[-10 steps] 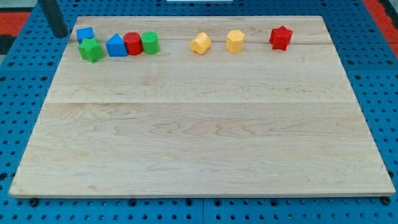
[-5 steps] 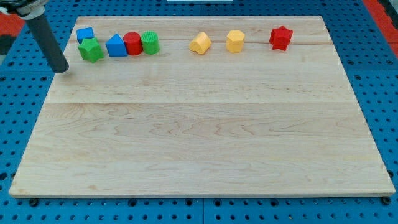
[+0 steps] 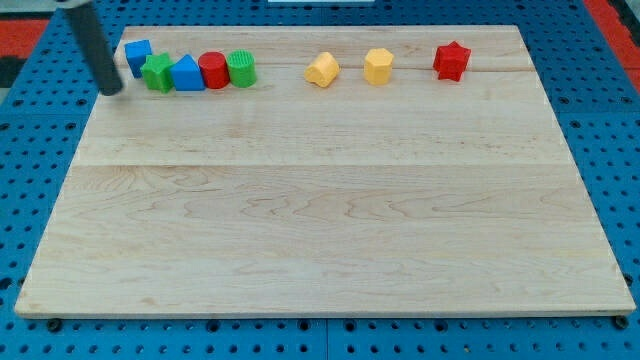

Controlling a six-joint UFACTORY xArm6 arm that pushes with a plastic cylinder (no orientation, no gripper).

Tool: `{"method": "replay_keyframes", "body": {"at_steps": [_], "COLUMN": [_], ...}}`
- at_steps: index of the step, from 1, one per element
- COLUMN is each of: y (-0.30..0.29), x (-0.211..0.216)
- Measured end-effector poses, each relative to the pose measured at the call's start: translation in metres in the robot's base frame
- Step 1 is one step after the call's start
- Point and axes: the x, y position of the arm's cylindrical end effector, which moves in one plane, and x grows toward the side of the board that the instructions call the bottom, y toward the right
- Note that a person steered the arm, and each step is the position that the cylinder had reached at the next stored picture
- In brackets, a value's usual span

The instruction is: Move the blue cube to the left of the green star

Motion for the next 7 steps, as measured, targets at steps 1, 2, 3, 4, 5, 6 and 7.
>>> {"method": "replay_keyframes", "body": {"at_steps": [1,2,3,4,5,6,7], "y": [-0.009,-0.008,0.010,0.012,0.043,0.053,0.052], "x": [-0.007,-0.019,-0.070,-0.098,-0.106,-0.103,-0.083]}}
